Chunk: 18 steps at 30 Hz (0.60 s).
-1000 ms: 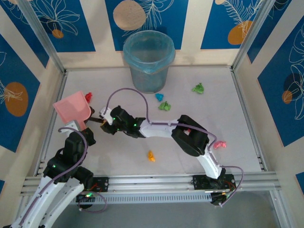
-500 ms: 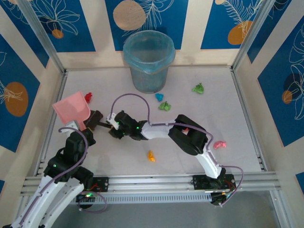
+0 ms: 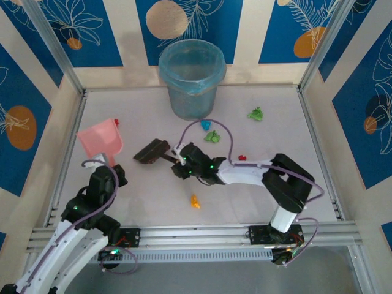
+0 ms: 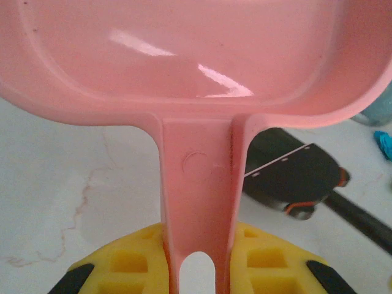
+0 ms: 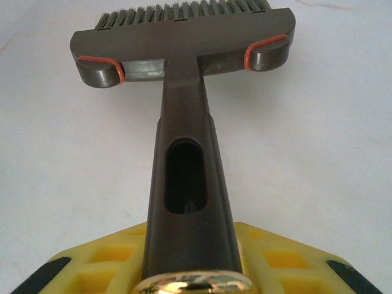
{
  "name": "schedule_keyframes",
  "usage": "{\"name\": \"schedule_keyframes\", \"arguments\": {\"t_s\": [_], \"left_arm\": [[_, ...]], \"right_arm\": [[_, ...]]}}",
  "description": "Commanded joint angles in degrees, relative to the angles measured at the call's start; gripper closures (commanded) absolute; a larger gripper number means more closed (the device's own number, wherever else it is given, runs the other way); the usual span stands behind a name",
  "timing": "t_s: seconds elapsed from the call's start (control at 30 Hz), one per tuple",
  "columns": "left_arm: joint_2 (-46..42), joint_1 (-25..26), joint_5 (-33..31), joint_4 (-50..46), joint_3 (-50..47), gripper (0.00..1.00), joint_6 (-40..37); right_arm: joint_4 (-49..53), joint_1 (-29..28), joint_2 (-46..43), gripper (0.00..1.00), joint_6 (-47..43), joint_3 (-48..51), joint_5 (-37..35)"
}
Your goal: Sweep away the paper scraps from the table
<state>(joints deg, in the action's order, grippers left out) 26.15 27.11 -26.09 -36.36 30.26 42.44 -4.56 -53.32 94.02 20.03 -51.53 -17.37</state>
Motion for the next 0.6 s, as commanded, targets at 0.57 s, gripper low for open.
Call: {"name": "schedule_keyframes", "arguments": {"t_s": [0.57], "left_arm": [[24.7, 2.2, 29.3, 8.1, 4.0, 1.00, -4.6]], "right_arm": [[12.3, 18.0, -16.7, 1.00, 26.8, -1.0, 20.4]]}}
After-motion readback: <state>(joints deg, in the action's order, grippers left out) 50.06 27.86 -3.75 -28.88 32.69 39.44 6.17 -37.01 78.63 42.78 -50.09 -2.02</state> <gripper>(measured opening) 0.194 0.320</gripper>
